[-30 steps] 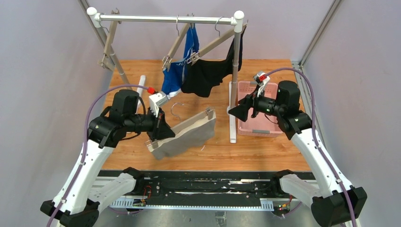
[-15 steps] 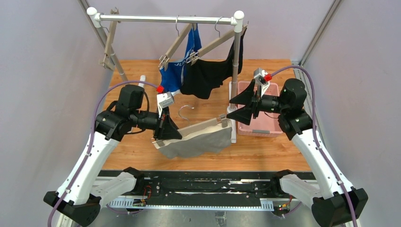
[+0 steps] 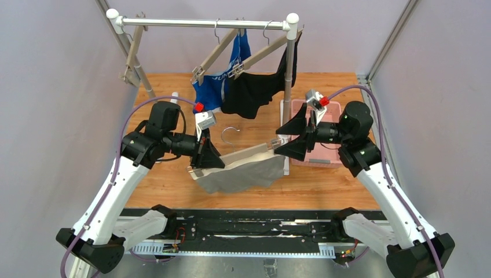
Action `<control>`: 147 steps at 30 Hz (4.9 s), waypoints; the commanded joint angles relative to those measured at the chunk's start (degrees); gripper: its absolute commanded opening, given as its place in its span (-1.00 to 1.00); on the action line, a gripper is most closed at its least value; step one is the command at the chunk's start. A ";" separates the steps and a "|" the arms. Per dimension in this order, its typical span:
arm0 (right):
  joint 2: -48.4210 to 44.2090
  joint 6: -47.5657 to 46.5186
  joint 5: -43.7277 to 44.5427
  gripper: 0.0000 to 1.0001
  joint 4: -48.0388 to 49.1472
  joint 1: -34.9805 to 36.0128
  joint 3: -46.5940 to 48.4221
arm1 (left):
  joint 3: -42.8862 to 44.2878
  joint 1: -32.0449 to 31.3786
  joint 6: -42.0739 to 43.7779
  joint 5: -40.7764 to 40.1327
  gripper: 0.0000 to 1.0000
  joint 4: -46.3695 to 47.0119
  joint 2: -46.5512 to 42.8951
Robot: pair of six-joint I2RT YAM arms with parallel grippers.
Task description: Remove the underwear clipped to the hanger
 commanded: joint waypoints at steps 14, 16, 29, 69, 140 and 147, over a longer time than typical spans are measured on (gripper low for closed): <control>0.42 1.22 2.74 0.55 3.97 3.99 -2.10 | 1.63 -0.48 -0.60 1.27 -1.00 2.75 -0.83; 0.75 1.04 3.11 0.43 3.99 4.47 -1.84 | 1.55 -0.52 -0.58 1.14 -1.00 2.75 -0.74; 2.76 0.81 4.25 -0.88 3.04 5.72 -0.91 | 1.53 -0.48 -0.52 0.92 -0.99 2.75 -0.40; 2.69 14.49 41.15 0.38 53.87 21.71 -16.12 | -9.30 -2.94 -35.75 -3.61 -1.00 55.28 -3.14; 4.70 17.87 41.26 -0.99 59.19 24.05 -8.29 | -17.42 -11.10 -25.25 -17.58 0.28 48.78 -12.60; 4.45 17.56 41.22 -0.99 58.09 24.26 -8.77 | -17.74 -11.10 -26.92 -16.51 0.07 51.53 -12.78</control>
